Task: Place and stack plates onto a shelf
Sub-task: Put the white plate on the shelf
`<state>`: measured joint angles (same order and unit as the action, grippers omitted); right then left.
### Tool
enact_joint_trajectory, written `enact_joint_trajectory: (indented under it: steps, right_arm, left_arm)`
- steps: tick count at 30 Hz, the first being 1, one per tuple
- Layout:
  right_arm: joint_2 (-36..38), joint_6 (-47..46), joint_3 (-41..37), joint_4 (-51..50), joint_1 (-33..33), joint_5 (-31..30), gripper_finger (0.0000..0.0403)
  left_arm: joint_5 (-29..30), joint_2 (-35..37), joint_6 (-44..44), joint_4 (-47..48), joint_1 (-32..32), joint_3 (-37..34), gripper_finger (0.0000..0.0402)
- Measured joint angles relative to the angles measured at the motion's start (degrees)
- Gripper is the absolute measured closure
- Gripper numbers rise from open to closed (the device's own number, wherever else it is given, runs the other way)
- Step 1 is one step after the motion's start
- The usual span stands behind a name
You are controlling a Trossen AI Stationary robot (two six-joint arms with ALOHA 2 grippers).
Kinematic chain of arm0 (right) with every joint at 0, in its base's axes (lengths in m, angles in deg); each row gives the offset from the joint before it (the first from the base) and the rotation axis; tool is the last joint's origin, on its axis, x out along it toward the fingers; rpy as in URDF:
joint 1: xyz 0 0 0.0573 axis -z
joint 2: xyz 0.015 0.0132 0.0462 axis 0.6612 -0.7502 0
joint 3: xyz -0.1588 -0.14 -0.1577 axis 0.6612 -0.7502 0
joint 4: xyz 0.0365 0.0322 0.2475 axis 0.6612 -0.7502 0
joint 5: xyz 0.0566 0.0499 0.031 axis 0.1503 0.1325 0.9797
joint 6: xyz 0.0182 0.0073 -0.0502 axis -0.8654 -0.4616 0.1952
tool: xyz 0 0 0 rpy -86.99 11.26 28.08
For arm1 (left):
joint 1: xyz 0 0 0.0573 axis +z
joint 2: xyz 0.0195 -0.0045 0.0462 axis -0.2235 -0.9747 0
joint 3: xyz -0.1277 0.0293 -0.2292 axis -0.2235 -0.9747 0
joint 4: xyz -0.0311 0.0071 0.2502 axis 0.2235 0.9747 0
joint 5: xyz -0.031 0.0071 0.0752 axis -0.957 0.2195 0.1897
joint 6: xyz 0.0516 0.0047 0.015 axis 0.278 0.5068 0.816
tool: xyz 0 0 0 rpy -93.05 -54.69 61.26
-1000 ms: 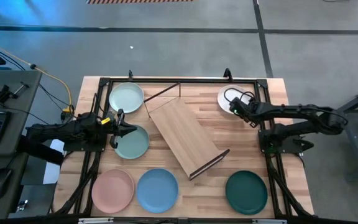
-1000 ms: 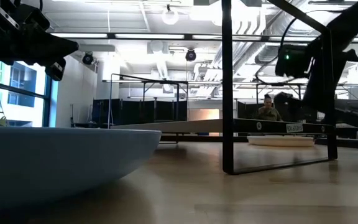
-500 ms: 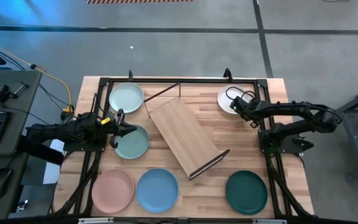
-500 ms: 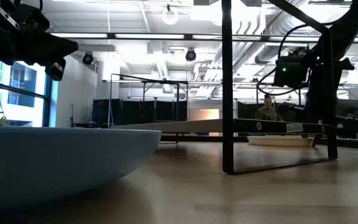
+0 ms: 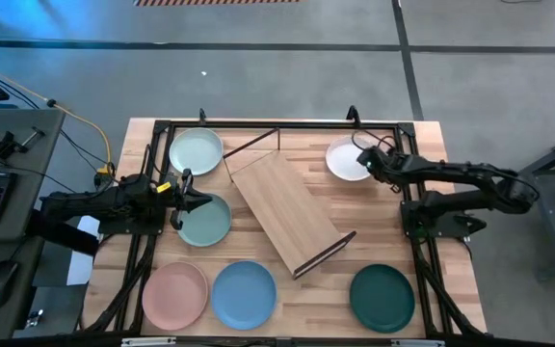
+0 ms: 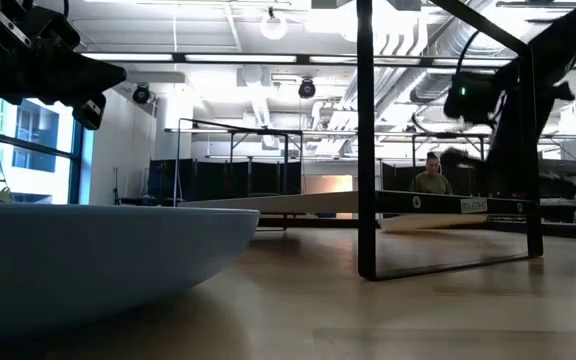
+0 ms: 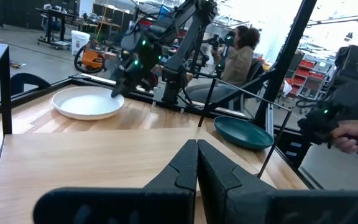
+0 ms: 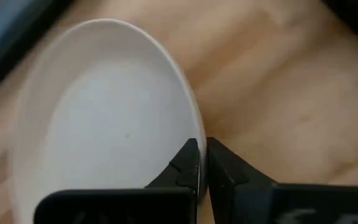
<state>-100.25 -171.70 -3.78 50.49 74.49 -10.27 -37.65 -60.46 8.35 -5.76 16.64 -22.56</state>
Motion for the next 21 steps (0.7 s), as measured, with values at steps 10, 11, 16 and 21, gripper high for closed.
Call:
enact_joint_trajectory:
  steps: [10, 11, 16, 21]
  right_arm:
    - [8.6, 21.6, 11.4, -0.7, -8.0, 4.0, 0.0403]
    - [8.6, 23.4, 12.7, -1.8, -8.9, 5.8, 0.0403]
    - [6.5, 31.7, 16.6, -4.2, -15.3, 13.5, 0.0403]
    - [1.7, 37.1, 18.4, -1.3, -23.2, 15.4, 0.0403]
  left_arm:
    - [0.0, 0.0, 0.0, 0.0, 0.0, 0.0, 0.0402]
    - [0.0, 0.0, 0.0, 0.0, 0.0, 0.0, 0.0401]
    - [0.0, 0.0, 0.0, 0.0, 0.0, 0.0, 0.0401]
    - [0.0, 0.0, 0.0, 0.0, 0.0, 0.0, 0.0402]
